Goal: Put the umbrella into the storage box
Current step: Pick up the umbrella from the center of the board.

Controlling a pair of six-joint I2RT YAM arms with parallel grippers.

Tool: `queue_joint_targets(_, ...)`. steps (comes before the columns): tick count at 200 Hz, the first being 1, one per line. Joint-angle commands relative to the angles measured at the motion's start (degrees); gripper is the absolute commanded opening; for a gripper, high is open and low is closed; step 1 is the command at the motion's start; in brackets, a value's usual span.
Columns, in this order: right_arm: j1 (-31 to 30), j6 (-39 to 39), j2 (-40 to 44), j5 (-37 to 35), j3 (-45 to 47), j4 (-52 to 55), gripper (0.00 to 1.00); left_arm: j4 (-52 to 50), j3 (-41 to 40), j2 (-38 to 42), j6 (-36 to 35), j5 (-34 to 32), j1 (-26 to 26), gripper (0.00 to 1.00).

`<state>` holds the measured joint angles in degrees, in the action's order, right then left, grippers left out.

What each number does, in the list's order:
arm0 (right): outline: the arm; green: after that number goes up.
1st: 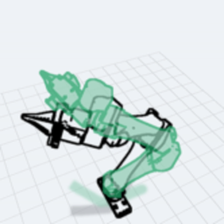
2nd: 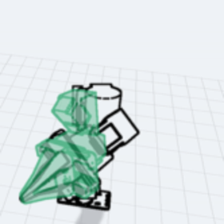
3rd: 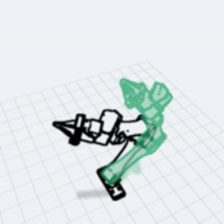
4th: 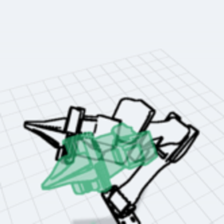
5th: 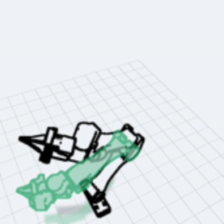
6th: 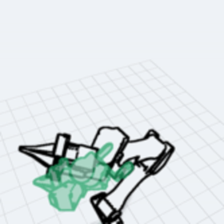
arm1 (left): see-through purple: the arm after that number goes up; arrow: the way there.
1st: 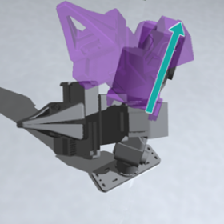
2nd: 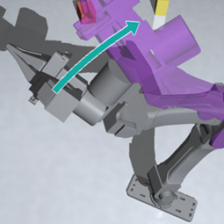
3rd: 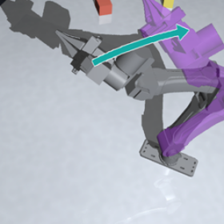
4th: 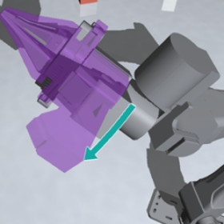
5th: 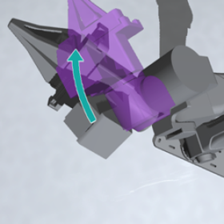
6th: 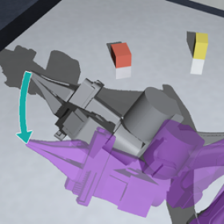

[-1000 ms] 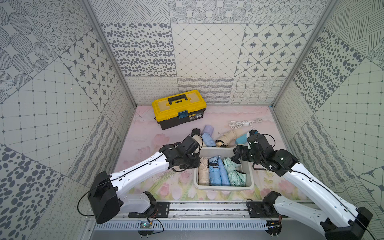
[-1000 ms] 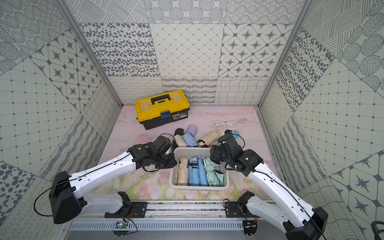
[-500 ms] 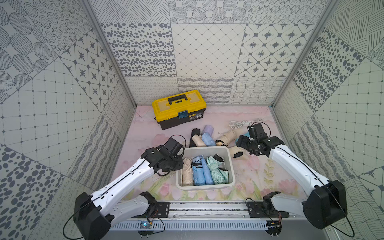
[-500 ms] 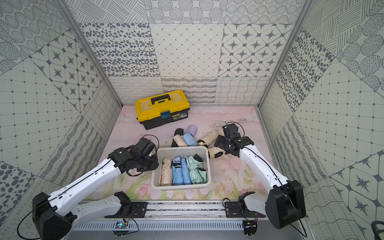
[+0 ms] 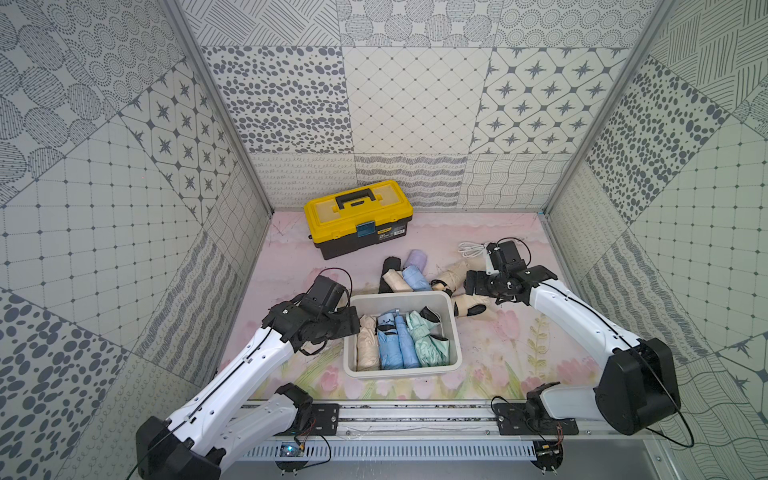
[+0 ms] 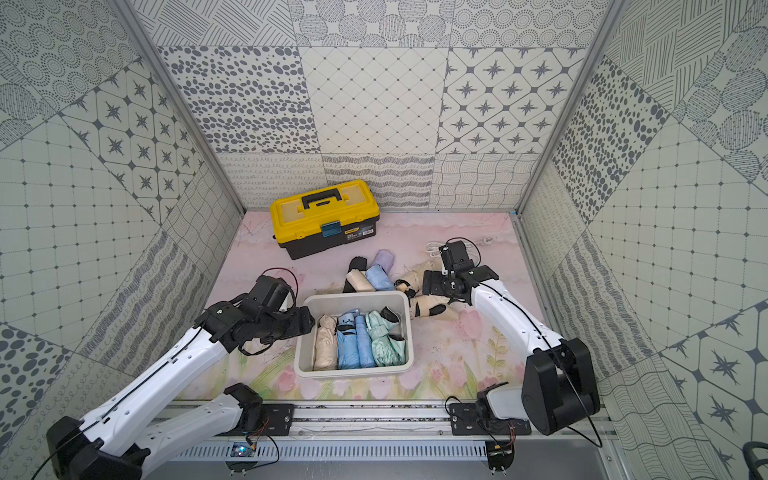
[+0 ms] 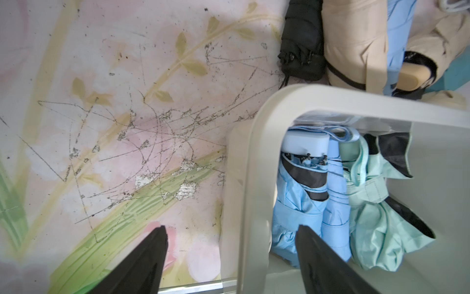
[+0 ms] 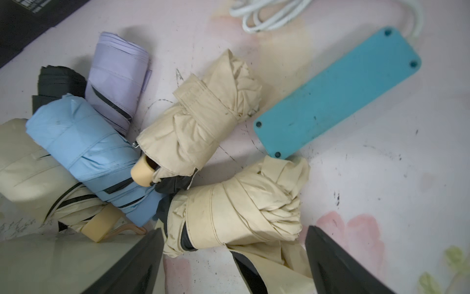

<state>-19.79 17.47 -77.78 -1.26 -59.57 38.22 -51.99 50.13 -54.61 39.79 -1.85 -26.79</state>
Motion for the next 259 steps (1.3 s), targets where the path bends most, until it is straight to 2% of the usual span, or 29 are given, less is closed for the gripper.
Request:
queue_joint_targets(1,0.1,-16.3,-0.8,3.0,-5.4,-0.4,0.94,0.8,1.1,3.5,1.2,-0.1,0.4,0.89)
queue_joint_targets(15,-0.4,-22.1,-1.6,6.6,-6.5,0.1,0.92,0.7,1.1,4.7,3.7,-1.3,0.4,0.93)
queue_joint_targets(35,-0.7,-32.7,-1.6,9.1,-6.2,0.6,0.91,2.6,0.2,5.8,5.1,-0.9,0.9,0.94)
queue_joint_targets(62,-0.7,-45.4,-0.5,8.8,-4.9,1.2,0.92,5.6,-0.4,5.4,4.8,3.6,2.1,0.93)
queue_joint_targets(78,-0.7,-51.9,-1.3,10.1,-5.3,5.0,0.92,7.4,-0.9,4.8,4.3,8.8,3.3,0.94)
queue_joint_targets(97,-0.7,-58.2,-2.3,9.5,-3.5,7.2,0.93,9.2,-1.5,3.3,3.8,13.5,4.0,0.91)
queue_joint_targets(123,-0.7,-65.7,-3.7,7.7,-0.6,7.2,0.94,9.3,-0.2,-0.2,1.5,15.1,4.6,0.82)
queue_joint_targets(188,-0.3,-72.1,-10.1,13.1,1.1,1.0,0.94,6.4,0.6,-6.3,-6.2,15.2,5.3,0.65)
queue_joint_targets(259,-0.4,-78.5,-17.1,13.0,1.3,-3.4,0.91,5.4,0.7,-7.9,-8.1,13.7,5.5,0.45)
